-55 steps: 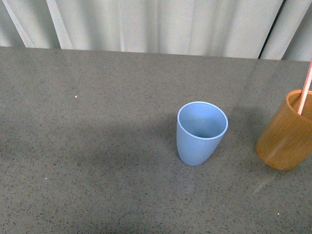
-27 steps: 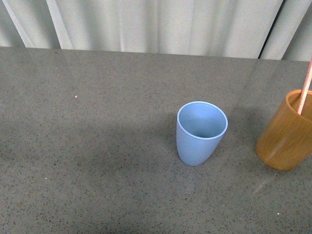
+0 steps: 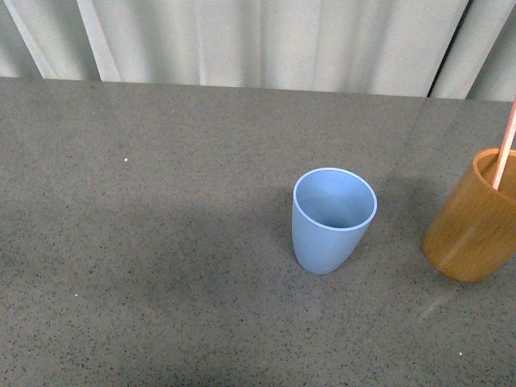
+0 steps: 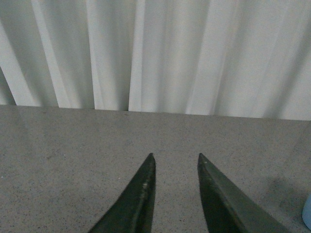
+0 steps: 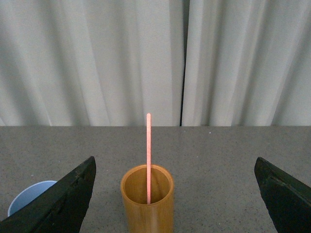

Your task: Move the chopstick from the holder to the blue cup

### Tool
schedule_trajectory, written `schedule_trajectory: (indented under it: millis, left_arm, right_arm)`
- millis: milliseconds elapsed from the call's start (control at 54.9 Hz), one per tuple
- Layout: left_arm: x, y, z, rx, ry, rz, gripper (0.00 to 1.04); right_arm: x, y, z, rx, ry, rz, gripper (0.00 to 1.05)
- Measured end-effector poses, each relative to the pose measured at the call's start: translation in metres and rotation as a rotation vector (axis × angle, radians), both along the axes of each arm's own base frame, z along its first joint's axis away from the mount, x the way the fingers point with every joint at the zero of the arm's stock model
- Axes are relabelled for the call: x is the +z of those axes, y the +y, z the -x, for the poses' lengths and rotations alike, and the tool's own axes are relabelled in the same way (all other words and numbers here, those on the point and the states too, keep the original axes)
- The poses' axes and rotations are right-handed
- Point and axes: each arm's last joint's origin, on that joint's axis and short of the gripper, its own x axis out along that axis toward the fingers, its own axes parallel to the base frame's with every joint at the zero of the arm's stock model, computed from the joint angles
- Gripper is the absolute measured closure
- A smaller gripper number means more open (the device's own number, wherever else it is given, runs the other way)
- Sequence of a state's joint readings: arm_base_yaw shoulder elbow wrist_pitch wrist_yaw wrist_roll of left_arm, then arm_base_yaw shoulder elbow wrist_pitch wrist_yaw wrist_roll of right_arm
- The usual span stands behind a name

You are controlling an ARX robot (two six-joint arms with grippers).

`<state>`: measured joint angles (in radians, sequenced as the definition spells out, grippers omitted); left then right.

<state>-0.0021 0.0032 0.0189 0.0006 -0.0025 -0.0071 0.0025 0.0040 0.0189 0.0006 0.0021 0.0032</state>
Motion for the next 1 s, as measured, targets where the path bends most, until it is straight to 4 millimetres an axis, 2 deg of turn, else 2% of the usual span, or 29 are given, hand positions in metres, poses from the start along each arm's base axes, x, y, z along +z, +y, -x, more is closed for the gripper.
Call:
schedule_trajectory:
  millis: [36, 127, 182, 200, 400, 564, 710, 1001]
  left_arm:
    - [0.000, 0.000, 0.000, 0.000, 0.000, 0.000, 0.70]
    - [0.000, 0.000, 0.000, 0.000, 0.000, 0.000, 0.56]
    - [0.000, 0.000, 0.000, 0.000, 0.000, 0.000, 0.45]
    - [0.000, 0.000, 0.000, 0.000, 0.000, 0.000, 0.40]
    - [0.000, 0.000, 0.000, 0.000, 0.000, 0.000, 0.06]
    - [0.000, 0.000, 0.000, 0.000, 0.000, -0.002, 0.07]
    - [0.000, 0.000, 0.000, 0.000, 0.000, -0.002, 0.07]
    - [0.000, 0.000, 0.000, 0.000, 0.000, -0.002, 0.07]
  right_arm:
    - [-0.001, 0.000, 0.000, 0.005, 0.018, 0.003, 0.10]
    - [-0.001, -0.002, -0.004, 0.068, 0.303, 0.019, 0.10]
    - [0.000, -0.004, -0.014, 0.098, 0.377, 0.027, 0.10]
    - [0.000, -0.005, -0.018, 0.112, 0.387, 0.027, 0.10]
    - [-0.003, -0.019, -0.064, 0.164, 0.391, 0.061, 0.10]
    - [-0.018, -0.025, -0.095, 0.207, 0.395, 0.048, 0.10]
    - [-0.021, -0.027, -0.127, 0.224, 0.368, 0.028, 0.10]
    - [-0.033, -0.023, -0.167, 0.180, 0.398, 0.003, 0.10]
